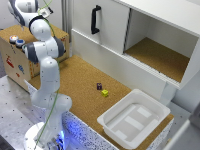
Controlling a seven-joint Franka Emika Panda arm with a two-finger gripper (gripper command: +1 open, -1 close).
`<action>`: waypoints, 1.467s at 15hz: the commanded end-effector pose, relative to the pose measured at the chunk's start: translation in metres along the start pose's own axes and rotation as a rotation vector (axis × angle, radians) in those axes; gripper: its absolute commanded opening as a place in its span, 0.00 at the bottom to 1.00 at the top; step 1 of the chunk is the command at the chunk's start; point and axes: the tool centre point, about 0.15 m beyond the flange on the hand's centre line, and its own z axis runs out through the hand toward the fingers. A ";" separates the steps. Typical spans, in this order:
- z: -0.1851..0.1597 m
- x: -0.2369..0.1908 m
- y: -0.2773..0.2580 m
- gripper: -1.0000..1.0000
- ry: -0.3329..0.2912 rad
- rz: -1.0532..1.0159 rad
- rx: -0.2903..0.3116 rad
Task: Turn off the red light
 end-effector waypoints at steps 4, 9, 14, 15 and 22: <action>-0.017 -0.039 -0.059 1.00 -0.006 0.209 0.170; 0.016 -0.024 -0.054 1.00 -0.170 0.470 0.020; -0.016 0.013 -0.044 1.00 -0.060 0.650 -0.055; -0.021 0.020 -0.046 1.00 -0.055 0.665 -0.065; -0.008 0.071 -0.076 0.00 -0.044 0.581 0.026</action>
